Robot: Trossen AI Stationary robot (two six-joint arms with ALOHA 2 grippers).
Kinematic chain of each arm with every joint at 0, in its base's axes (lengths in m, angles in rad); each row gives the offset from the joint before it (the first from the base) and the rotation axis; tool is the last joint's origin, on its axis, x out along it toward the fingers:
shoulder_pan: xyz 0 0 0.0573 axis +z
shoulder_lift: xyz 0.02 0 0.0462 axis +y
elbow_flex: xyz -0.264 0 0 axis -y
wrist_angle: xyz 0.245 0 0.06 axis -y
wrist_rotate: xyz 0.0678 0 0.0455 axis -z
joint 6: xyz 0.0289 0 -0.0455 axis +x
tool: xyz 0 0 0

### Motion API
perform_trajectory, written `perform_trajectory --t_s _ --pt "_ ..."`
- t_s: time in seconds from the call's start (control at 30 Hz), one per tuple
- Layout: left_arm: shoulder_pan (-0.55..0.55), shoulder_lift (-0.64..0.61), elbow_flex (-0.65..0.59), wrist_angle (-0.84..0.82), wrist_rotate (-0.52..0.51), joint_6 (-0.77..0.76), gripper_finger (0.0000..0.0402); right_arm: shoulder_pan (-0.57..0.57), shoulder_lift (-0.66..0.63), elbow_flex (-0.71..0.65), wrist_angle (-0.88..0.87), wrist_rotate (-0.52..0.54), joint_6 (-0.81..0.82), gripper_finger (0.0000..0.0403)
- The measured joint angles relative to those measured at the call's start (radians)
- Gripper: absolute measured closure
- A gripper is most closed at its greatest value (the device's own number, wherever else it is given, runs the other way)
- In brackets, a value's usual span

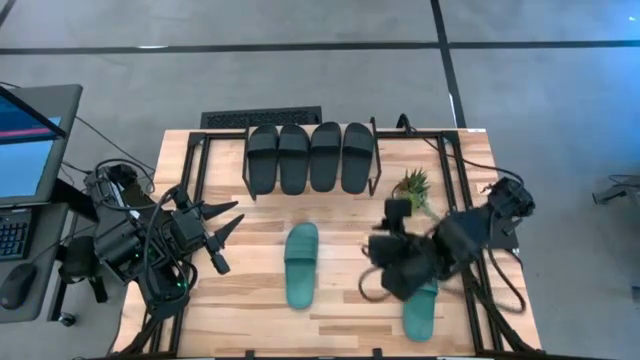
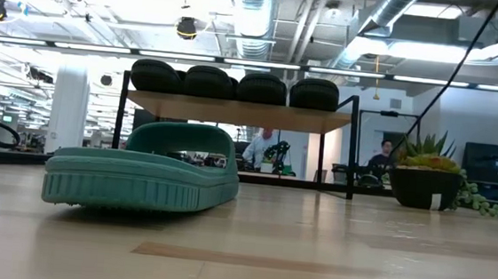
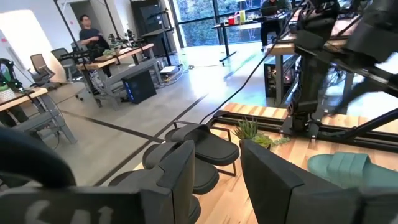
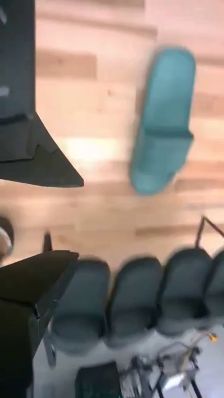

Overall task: Pick and place slides into the shelf
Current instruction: Put the green slipper under the shelf

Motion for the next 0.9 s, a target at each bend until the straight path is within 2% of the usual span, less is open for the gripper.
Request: perform_trajectory --t_s 0.13,0.33,0.5,0.7,0.9 --pt "0.0 0.0 0.0 0.0 0.0 0.001 0.028 0.087 0.002 -0.075 0.0 -0.026 0.153 0.0249" --pt "0.0 0.0 0.0 0.0 0.001 0.013 0.028 0.206 0.002 -0.198 0.0 -0.152 0.42 0.0269" --pt "0.0 0.0 0.0 0.0 0.001 0.014 0.028 0.307 0.002 -0.29 -0.001 -0.186 0.675 0.0282" --pt "0.0 0.0 0.0 0.0 0.001 0.015 0.028 0.408 0.002 -0.379 -0.001 -0.216 0.924 0.0269" --pt "0.0 0.0 0.0 0.0 0.001 0.015 0.028 0.459 0.002 -0.448 0.011 -0.255 1.014 0.0246"
